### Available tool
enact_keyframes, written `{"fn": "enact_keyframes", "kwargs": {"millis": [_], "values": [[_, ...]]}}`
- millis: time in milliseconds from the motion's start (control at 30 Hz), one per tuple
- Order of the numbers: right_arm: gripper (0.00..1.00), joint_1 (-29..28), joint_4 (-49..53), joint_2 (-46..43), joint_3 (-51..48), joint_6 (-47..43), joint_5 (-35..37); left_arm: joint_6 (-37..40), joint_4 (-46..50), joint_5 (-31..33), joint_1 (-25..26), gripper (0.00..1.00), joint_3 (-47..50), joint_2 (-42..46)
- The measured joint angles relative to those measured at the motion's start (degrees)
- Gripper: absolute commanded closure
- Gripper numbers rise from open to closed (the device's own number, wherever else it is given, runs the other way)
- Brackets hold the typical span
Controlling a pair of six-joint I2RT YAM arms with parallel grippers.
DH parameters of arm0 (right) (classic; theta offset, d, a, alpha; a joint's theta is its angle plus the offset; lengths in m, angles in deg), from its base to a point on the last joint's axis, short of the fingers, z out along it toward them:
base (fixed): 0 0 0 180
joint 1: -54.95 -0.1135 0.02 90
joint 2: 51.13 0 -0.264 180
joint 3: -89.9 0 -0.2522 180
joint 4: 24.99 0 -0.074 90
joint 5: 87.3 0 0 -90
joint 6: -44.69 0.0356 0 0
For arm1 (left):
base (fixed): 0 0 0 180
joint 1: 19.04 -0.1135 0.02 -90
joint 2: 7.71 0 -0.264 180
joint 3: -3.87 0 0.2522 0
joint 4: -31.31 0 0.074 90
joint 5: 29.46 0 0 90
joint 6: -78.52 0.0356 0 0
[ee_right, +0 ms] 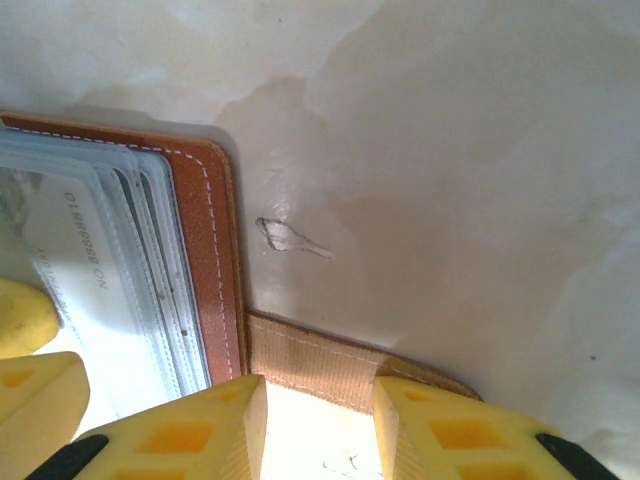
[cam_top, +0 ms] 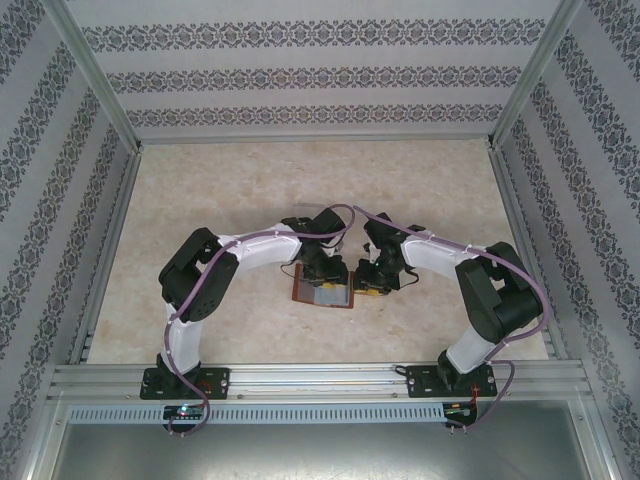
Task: Take the credit cards out of the card holder
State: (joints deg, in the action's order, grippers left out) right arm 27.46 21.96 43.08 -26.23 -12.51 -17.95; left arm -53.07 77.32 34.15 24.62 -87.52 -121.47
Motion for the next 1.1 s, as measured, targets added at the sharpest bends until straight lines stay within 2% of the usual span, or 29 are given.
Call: {"fn": "enact_keyframes", "kwargs": {"millis": [133,400,600,1100], "values": [[0.65,0.00,0.00,0.00,0.00,0.00,0.00,1.16,2.91,2.71,0.50,0.61,-1.27,0.00],[0.65,0.00,0.00,0.00,0.00,0.00,0.00,2.38,9.11,8.87,0.87,0.56,-3.08,0.00],[0.65,0.00,0.00,0.00,0.00,0.00,0.00,2.75,12.46,12.98,0.92,0.54,-3.63,0.00],[0.65,0.00,0.02,-0.07,0.00,0.00,0.00,2.80,16.65,18.58,0.92,0.54,-3.61,2.60]]}}
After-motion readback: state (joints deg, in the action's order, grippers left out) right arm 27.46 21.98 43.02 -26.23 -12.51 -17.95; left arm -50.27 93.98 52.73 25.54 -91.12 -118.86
